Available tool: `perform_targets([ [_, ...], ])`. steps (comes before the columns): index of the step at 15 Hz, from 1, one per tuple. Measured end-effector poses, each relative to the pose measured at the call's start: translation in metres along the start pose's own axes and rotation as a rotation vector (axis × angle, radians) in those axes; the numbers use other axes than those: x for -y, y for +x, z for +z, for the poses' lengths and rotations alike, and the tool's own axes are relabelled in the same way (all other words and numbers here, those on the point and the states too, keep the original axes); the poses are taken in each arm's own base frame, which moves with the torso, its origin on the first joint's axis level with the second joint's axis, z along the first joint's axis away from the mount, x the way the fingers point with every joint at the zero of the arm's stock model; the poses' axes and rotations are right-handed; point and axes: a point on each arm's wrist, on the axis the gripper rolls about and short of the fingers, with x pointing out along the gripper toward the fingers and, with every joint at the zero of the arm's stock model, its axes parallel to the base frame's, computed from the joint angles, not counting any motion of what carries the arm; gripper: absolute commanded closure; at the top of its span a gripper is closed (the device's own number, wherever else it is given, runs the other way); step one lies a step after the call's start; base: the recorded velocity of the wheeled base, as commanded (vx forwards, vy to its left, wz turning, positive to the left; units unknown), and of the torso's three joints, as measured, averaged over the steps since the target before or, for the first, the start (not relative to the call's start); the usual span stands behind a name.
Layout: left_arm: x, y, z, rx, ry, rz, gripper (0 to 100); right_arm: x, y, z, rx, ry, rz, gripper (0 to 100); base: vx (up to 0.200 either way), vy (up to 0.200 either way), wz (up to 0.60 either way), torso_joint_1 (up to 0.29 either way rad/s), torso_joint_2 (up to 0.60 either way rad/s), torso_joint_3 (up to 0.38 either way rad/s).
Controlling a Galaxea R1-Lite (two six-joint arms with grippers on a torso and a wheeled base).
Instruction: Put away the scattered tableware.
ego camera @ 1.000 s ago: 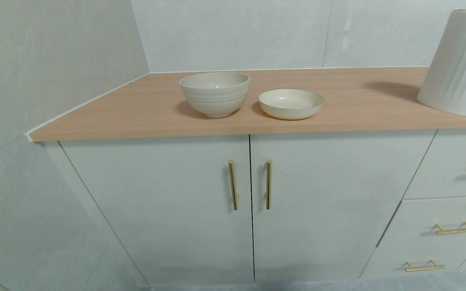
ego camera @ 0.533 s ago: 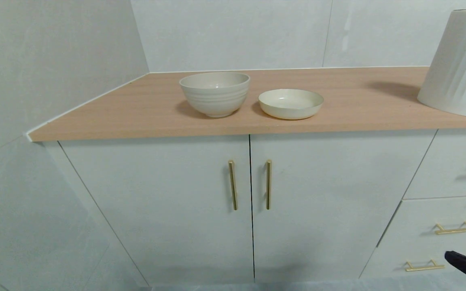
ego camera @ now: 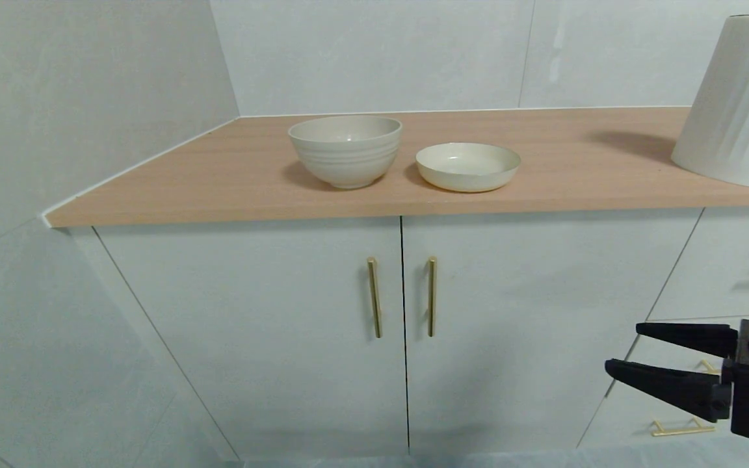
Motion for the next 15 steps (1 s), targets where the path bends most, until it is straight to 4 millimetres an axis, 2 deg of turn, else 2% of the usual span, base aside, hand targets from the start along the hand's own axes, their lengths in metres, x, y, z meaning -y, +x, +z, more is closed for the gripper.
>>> perform_targets([
  [4, 0.0, 0.0, 0.0, -0.001, 0.0, 0.0, 0, -0.011, 0.039, 0.022, -0.04, 0.007, 0.103, 0, 0.0, 0.0, 0.0, 0.0, 0.0, 0.0],
  [10, 0.0, 0.0, 0.0, -0.001, 0.0, -0.001, 0, -0.016, 0.095, 0.051, -0.054, 0.028, 0.163, 0, 0.0, 0.0, 0.0, 0.0, 0.0, 0.0],
  [12, 0.0, 0.0, 0.0, -0.001, 0.0, 0.0, 0, -0.029, 0.112, 0.055, -0.062, 0.094, 0.214, 0, 0.0, 0.0, 0.0, 0.0, 0.0, 0.0],
  [15, 0.0, 0.0, 0.0, -0.001, 0.0, 0.0, 0, -0.032, 0.135, 0.049, -0.046, 0.093, 0.238, 0, 0.0, 0.0, 0.0, 0.0, 0.0, 0.0],
])
